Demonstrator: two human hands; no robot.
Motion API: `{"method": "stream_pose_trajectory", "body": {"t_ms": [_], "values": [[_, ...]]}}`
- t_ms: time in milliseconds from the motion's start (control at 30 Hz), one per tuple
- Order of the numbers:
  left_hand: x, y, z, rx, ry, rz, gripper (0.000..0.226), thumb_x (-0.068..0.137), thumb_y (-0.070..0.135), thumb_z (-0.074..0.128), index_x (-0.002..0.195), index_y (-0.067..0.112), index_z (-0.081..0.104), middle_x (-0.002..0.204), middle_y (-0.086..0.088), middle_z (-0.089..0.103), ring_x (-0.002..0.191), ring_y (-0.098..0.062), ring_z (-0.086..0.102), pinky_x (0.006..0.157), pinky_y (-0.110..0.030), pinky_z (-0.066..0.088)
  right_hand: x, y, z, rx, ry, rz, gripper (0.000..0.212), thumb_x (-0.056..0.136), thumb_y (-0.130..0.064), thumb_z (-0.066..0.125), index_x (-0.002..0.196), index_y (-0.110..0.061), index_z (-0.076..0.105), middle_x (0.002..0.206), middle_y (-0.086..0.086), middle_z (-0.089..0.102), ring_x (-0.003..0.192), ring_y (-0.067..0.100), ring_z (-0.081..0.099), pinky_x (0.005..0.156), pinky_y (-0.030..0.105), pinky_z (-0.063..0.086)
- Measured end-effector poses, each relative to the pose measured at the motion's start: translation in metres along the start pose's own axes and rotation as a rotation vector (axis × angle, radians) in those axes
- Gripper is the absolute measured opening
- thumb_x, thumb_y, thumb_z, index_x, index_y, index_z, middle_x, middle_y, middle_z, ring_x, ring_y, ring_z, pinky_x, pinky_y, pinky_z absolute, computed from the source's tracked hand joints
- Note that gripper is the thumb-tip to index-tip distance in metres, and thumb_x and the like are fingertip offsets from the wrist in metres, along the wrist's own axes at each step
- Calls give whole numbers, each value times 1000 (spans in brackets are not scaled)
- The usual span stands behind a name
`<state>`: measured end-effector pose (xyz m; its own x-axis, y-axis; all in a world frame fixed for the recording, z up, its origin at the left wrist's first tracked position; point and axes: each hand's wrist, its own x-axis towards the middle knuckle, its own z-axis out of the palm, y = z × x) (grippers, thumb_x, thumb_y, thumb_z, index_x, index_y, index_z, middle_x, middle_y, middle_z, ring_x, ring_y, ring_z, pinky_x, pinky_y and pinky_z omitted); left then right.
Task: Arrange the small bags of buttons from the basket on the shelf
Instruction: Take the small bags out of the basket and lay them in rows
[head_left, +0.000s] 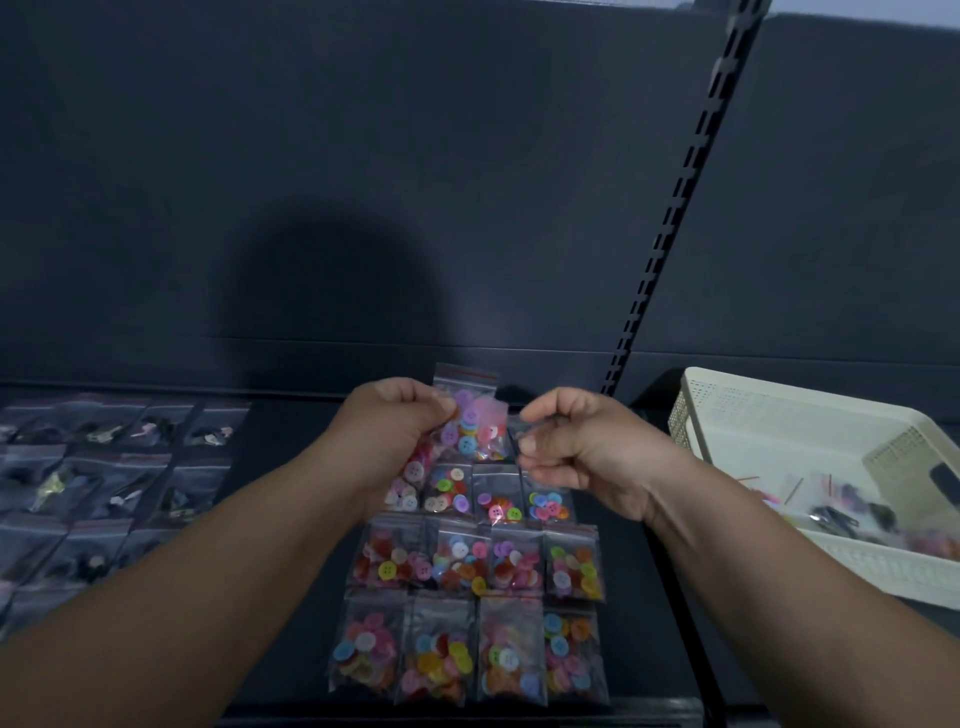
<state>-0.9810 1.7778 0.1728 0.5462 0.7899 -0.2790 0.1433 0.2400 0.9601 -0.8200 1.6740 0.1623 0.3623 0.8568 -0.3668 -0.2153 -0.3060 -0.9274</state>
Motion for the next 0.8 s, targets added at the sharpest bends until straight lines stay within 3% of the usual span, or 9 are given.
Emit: {"method": "stream_pose_trajectory", "body": {"t_ms": [100,167,267,333,467,600,700,800], "values": [[-3,7,-8,82,-55,9,14,88,7,61,74,7,59,62,-7,64,37,-6,55,35,-11,37,-2,-2,-10,-89,-26,6,19,82,-2,67,92,-19,64,77,-2,70,67,11,64,58,22,49],[-4,8,-9,146,-129,-7,12,87,7,62,75,7,60,65,-9,65,41,-8,57,38,-12,40,0,-6,-10,-135,-63,-29,15,85,-10,66,94,-21,67,81,-4,70,69,9,58,59,21,44],[-4,9,-6,183,-215,-30,11,86,8,64,75,9,63,73,-11,68,60,-17,64,55,-24,52,3,-11,-2,-226,-151,-63,18,84,-3,65,91,-19,69,84,1,68,73,10,56,62,22,41],[-5,8,-4,157,-240,-39,12,86,8,64,74,10,63,70,-9,68,59,-16,64,56,-25,52,4,-12,4,-296,-180,-56,19,82,3,65,90,-14,68,87,5,68,71,11,58,58,20,41],[-5,6,-7,98,-148,-49,13,87,7,63,75,11,61,71,-7,67,57,-13,63,47,-19,48,9,-9,3,-280,-68,-5,17,82,3,66,80,-14,65,74,4,67,59,8,57,48,17,44],[-2,1,-20,68,-43,-80,12,87,10,63,76,13,62,76,-7,66,64,-17,61,59,-25,50,13,3,-2,-227,51,112,20,81,7,64,79,-12,57,66,3,64,57,12,60,54,23,51],[-1,-1,-25,68,-3,-98,8,88,13,62,80,12,63,76,-7,64,61,-16,57,46,-20,44,15,10,3,-217,51,194,26,78,13,62,91,-8,55,71,8,67,62,14,66,52,23,53],[-1,-1,-25,57,-3,-103,8,89,13,61,82,12,62,75,-6,64,58,-14,57,49,-21,41,19,15,9,-200,66,235,35,79,16,59,105,-7,53,77,12,67,58,14,67,48,22,53]]}}
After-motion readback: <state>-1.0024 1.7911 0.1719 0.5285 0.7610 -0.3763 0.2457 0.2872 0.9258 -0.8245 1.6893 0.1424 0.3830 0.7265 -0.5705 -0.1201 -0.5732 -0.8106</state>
